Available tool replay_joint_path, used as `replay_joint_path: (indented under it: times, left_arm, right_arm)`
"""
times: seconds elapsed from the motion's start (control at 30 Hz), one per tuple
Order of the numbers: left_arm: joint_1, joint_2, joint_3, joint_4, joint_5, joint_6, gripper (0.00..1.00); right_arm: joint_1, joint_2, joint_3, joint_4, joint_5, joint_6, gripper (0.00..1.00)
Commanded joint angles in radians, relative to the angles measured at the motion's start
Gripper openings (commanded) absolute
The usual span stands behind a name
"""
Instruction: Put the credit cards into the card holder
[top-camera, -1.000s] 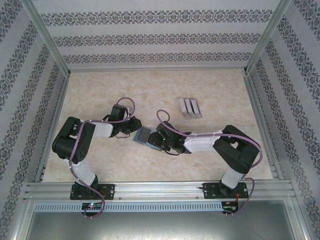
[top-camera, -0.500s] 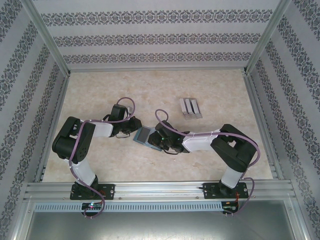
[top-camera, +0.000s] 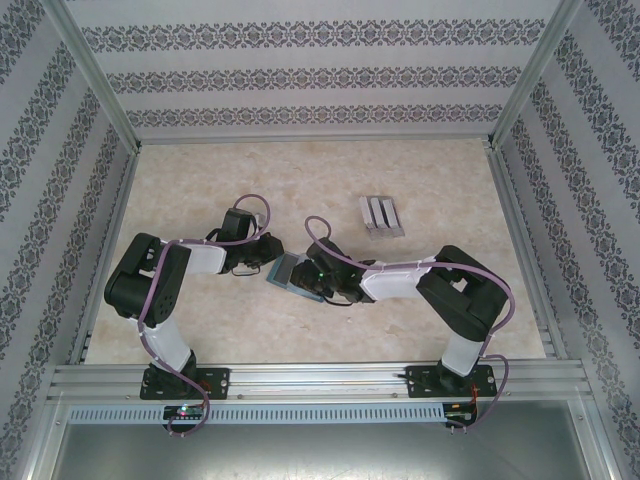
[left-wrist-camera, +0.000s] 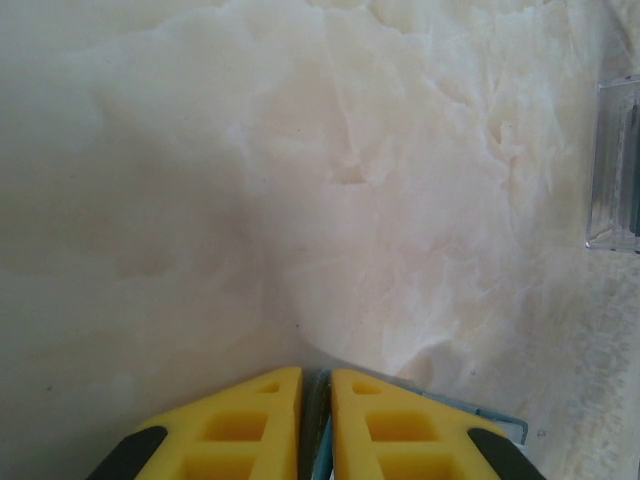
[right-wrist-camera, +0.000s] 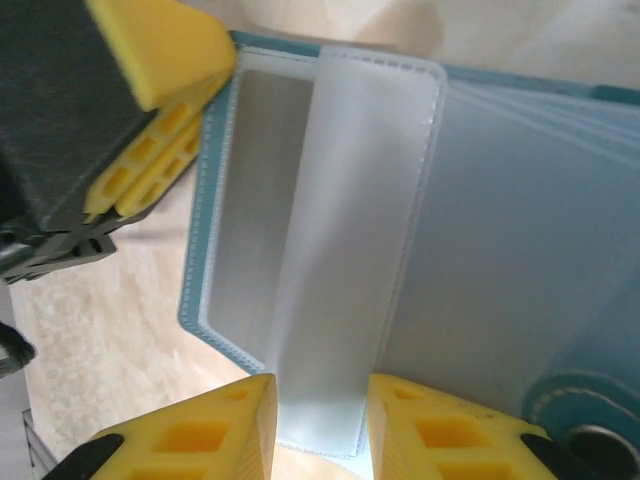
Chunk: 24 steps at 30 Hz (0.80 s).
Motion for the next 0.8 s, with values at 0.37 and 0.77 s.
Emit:
replay_joint_path:
  times: [0.37,0.77]
  left_arm:
    - [-0.005,0.071,-0.016,-0.084,-0.027,0.015,0.17]
    - [-0.007,0.067,-0.017,-0.084,-0.032,0.013,0.17]
  right_arm:
    - [0.012,0.025,0.053,0.008,-0.026,-0.061,0.34]
    - [0.011,0.016,0.041,0.123,-0.072,-0.121,0.41]
